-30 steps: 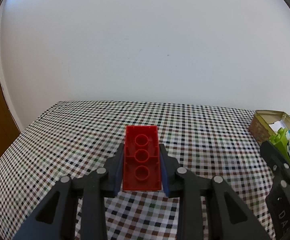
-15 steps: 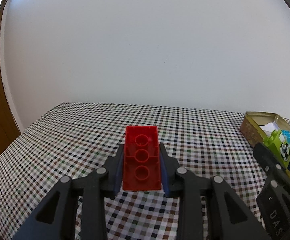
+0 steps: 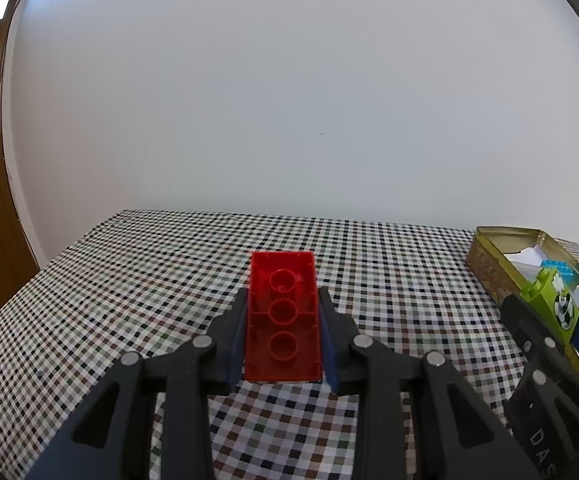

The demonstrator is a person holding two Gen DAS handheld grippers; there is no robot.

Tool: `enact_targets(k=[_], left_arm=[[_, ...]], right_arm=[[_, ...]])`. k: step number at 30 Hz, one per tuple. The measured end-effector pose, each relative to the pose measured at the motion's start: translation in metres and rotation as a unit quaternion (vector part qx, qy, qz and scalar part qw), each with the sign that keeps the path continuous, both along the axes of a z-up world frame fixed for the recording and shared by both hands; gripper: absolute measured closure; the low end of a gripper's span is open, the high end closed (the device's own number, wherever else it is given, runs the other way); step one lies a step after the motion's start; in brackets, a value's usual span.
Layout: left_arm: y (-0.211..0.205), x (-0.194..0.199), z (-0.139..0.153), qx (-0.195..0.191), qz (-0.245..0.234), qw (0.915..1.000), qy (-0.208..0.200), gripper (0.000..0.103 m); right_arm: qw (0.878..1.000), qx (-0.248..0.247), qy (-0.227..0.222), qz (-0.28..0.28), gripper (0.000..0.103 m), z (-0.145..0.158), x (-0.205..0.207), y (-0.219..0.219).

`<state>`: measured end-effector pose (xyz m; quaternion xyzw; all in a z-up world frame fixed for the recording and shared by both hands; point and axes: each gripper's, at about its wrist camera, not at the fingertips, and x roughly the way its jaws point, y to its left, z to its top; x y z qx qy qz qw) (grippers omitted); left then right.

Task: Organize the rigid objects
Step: 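Carry the red brick in the left tool while the right tool carries the green block over the tin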

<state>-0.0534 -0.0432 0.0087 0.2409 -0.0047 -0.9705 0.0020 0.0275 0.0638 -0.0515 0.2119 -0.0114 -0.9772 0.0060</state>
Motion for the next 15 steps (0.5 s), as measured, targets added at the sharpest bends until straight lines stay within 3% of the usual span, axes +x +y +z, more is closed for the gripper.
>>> enact_targets(k=[15], left_arm=[[0.013, 0.021, 0.0, 0.002, 0.004, 1.0, -0.005, 0.073]], right_arm=[[1.0, 0.007, 0.019, -0.005, 0.054, -0.002, 0.011, 0.025]])
